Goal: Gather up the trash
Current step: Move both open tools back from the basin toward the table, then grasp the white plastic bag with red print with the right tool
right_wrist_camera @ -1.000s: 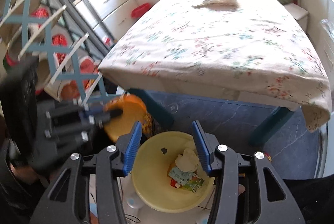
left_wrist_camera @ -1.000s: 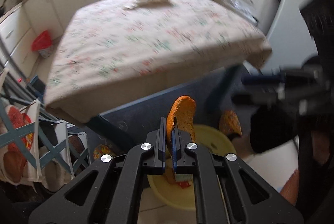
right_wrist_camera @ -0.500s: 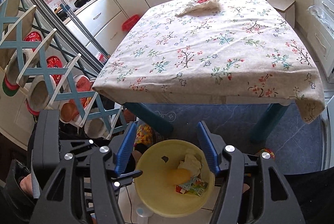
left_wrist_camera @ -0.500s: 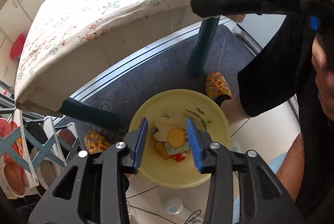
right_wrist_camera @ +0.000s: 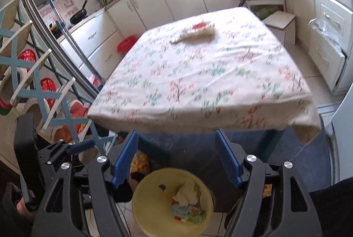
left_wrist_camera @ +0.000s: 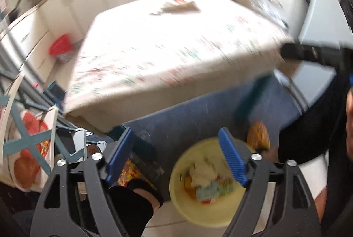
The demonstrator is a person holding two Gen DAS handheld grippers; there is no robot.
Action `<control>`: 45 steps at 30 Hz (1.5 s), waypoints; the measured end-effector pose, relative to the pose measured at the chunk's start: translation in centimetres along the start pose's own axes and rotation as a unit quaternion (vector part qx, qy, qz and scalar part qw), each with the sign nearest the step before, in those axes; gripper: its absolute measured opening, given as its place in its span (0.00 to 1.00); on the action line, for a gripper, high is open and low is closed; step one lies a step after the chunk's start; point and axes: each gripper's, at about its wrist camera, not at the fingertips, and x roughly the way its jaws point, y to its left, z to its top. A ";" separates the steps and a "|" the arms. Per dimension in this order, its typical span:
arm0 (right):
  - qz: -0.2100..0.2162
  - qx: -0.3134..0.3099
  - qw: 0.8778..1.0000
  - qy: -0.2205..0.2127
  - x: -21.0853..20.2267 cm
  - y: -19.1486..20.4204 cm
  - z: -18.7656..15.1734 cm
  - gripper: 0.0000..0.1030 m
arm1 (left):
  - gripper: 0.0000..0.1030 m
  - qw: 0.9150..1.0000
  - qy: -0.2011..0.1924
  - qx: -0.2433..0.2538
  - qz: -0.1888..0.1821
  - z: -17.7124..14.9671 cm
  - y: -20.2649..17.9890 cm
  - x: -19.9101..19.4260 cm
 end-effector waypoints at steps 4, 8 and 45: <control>0.001 -0.010 1.000 -0.008 0.2 0.4 1.3 0.73 | 0.77 0.998 -0.029 -0.057 0.011 0.8 1.8 -0.9; 0.003 -0.028 1.000 -0.006 1.1 1.0 3.1 0.75 | 0.81 0.993 -0.060 -0.094 0.034 1.4 2.9 -1.9; -0.077 -0.071 0.994 0.021 24.0 -2.8 23.4 0.91 | 0.83 0.987 -0.009 -0.157 -0.032 5.3 4.4 2.5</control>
